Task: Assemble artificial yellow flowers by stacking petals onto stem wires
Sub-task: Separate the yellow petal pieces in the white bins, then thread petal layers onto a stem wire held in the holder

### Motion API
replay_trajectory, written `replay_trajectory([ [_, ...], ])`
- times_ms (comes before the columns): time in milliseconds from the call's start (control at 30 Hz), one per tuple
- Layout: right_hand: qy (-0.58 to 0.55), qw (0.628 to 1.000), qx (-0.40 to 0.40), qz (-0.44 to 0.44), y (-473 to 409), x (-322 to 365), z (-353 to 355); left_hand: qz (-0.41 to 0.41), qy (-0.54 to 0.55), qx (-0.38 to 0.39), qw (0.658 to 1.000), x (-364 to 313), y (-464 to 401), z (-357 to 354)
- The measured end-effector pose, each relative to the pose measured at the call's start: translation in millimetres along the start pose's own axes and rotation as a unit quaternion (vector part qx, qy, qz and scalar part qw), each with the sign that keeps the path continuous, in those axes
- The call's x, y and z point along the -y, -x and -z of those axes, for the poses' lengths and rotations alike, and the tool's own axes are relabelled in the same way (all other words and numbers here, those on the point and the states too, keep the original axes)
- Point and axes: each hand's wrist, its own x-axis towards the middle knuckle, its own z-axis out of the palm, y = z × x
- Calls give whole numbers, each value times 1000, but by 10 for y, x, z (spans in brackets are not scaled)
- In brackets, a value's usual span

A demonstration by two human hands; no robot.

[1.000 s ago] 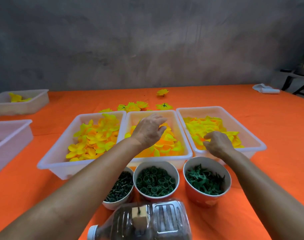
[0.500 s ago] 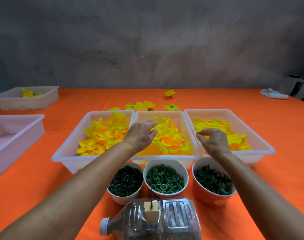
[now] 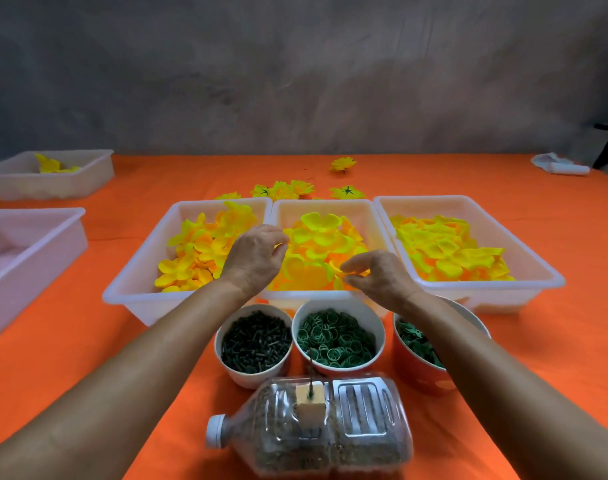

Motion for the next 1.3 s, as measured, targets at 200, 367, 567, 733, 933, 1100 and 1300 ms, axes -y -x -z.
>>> replay_trajectory([
  [200,-56,997,-51,-5,83,49,78,30,14,-11,999,97,170,24],
  [367,-102,992,-66,16,170,144,56,50,21,-21,998,70,298,69],
  [567,-138,987,-70,39,252,244,71,68,21,-35,997,83,406,184],
  [733,-163,984,-45,53,297,382,4,95,36,-42,994,145,549,235],
  [933,-100,985,54,132,334,709,-152,78,50,-90,992,133,787,292],
  [1100,97,966,159,177,280,937,-383,103,40,-90,990,165,985,277],
  [1300,300,895,243,224,200,1046,-494,139,15,-77,987,209,1130,216],
])
